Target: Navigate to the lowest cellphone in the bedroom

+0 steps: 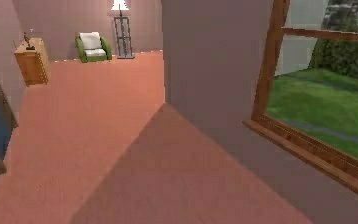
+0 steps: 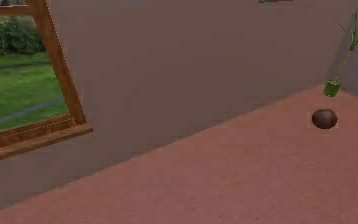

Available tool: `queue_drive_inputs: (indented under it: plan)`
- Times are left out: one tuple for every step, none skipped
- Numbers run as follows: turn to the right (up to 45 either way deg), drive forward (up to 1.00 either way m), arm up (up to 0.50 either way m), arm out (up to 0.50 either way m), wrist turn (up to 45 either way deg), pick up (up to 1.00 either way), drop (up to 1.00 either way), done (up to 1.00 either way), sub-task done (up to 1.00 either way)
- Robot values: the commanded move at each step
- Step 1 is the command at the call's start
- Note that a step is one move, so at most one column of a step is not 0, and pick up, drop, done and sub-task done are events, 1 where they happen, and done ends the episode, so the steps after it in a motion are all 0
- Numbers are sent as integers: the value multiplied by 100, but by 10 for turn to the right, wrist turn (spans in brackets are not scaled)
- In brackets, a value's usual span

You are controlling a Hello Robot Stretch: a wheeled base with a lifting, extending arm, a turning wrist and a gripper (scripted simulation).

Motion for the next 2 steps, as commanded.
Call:
queue_drive_inputs:
  plan:
    - [-120,0,0,0,0,0,0,0,0]
    - [0,100,0,0,0,0,0,0,0]
